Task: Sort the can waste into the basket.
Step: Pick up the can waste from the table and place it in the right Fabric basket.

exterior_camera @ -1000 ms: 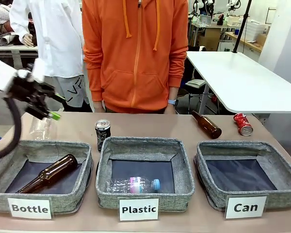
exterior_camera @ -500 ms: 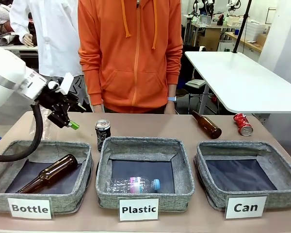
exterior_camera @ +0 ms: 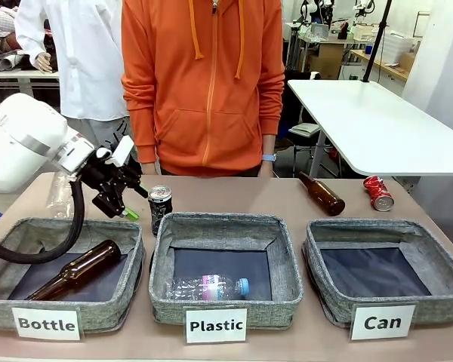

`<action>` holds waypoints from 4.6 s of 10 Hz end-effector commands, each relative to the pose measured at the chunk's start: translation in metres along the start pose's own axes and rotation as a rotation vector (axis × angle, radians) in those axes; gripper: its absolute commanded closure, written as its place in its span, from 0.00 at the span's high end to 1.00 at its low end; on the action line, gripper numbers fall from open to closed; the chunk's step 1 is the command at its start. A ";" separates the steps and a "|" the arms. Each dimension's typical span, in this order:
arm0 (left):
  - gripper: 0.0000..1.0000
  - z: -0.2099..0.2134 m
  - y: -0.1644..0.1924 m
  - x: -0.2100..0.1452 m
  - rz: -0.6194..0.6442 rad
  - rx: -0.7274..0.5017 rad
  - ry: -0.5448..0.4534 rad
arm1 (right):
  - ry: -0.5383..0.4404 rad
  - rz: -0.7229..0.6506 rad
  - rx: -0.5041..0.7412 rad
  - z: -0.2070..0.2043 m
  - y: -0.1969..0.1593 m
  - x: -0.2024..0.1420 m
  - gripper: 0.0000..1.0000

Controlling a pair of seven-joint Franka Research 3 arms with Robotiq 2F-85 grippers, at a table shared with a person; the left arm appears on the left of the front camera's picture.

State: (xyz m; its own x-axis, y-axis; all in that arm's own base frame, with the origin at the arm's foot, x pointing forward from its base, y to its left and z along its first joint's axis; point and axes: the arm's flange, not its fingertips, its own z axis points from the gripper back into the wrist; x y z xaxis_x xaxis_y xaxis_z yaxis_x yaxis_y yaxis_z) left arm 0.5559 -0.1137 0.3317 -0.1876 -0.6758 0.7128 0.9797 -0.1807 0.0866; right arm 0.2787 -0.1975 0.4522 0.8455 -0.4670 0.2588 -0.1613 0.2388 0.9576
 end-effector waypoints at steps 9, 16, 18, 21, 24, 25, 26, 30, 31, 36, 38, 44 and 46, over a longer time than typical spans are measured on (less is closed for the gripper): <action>1.00 -0.041 0.020 -0.009 0.017 -0.095 -0.171 | -0.018 0.026 0.027 -0.001 0.001 0.003 1.00; 0.00 -0.063 0.026 -0.006 0.024 -0.159 -0.266 | -0.018 0.026 0.027 -0.001 0.001 0.003 1.00; 0.00 -0.063 0.026 -0.006 0.028 -0.152 -0.264 | -0.018 0.026 0.027 -0.001 0.001 0.003 1.00; 0.00 -0.055 0.027 -0.005 0.023 -0.132 -0.251 | -0.018 0.026 0.027 -0.001 0.001 0.003 1.00; 0.00 0.033 0.006 0.013 0.019 0.031 -0.264 | -0.018 0.026 0.027 -0.001 0.001 0.003 1.00; 0.00 0.074 -0.016 0.024 0.032 0.059 -0.282 | -0.018 0.026 0.027 -0.001 0.001 0.003 1.00; 0.00 0.112 -0.049 0.035 0.024 0.071 -0.305 | -0.018 0.026 0.027 -0.001 0.001 0.003 1.00; 0.00 0.177 -0.177 0.024 -0.080 0.162 -0.241 | -0.018 0.026 0.027 -0.001 0.001 0.003 1.00; 0.00 0.181 -0.128 0.037 -0.024 0.048 -0.258 | -0.018 0.026 0.027 -0.001 0.001 0.003 1.00; 0.32 0.163 -0.134 0.056 -0.005 0.011 -0.274 | -0.018 0.026 0.027 -0.001 0.001 0.003 1.00; 0.32 0.153 -0.140 0.115 -0.010 -0.012 -0.191 | -0.018 0.026 0.027 -0.001 0.001 0.003 1.00; 0.32 0.305 -0.218 0.087 -0.140 -0.130 -0.044 | -0.018 0.026 0.027 -0.001 0.001 0.003 1.00; 0.32 0.396 -0.338 0.026 0.134 0.202 -0.043 | -0.018 0.026 0.027 -0.001 0.001 0.003 1.00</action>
State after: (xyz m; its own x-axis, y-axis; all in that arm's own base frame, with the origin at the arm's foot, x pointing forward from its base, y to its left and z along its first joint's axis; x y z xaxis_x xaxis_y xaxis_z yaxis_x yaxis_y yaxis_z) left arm 0.2975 0.1312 0.5860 -0.1506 -0.6613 0.7349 0.9881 -0.1243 0.0906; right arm 0.2786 -0.1976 0.4519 0.8455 -0.4674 0.2581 -0.1604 0.2386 0.9578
